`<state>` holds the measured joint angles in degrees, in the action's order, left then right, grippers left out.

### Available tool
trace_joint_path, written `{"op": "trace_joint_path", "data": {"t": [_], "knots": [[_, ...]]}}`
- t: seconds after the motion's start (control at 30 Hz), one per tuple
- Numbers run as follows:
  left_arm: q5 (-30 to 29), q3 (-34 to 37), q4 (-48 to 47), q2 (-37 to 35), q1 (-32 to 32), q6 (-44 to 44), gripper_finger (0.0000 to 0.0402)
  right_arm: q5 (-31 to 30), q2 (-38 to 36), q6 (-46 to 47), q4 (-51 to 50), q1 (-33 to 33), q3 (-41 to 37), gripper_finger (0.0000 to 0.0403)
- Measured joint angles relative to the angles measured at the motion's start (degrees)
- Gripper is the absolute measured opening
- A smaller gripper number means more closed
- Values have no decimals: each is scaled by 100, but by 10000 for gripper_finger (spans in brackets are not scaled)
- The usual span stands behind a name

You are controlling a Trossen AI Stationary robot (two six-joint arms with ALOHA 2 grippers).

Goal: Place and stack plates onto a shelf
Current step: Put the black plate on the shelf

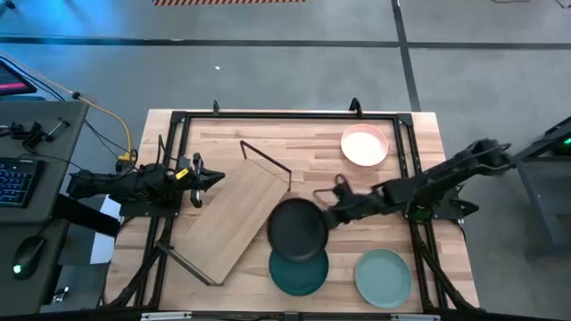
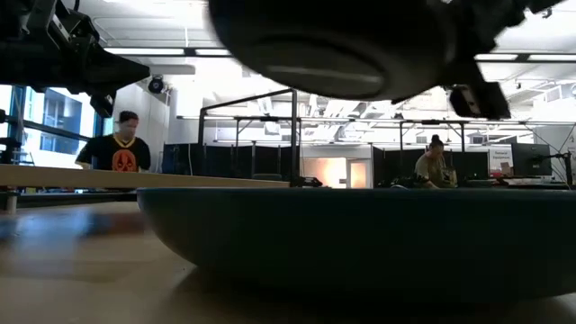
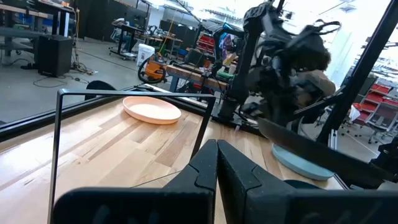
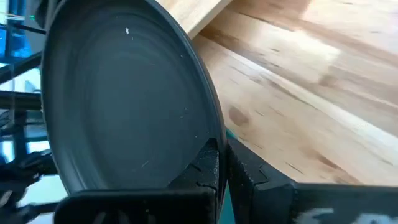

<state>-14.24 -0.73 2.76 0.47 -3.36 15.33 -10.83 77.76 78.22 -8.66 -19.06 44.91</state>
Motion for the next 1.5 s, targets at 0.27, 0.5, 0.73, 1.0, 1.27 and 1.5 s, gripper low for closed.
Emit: {"op": "trace_joint_path", "data": {"t": [0.27,0.5,0.73,1.0,1.27,1.5], "knots": [[-1,0,1,-1,-2,0,0,-379,1707,129,-712,71,1793,0],[0,0,0,-2,0,0,0,-381,2481,293,-870,148,2535,0],[-2,0,2,0,0,0,0,-428,2573,548,-881,150,2554,0],[-1,0,2,-2,-1,0,0,-617,2574,685,-838,180,2552,0],[0,0,2,0,-2,0,0,-680,2574,684,-781,182,2552,0],[0,0,2,0,-2,0,0,-687,2574,684,-781,182,2550,0]]}}
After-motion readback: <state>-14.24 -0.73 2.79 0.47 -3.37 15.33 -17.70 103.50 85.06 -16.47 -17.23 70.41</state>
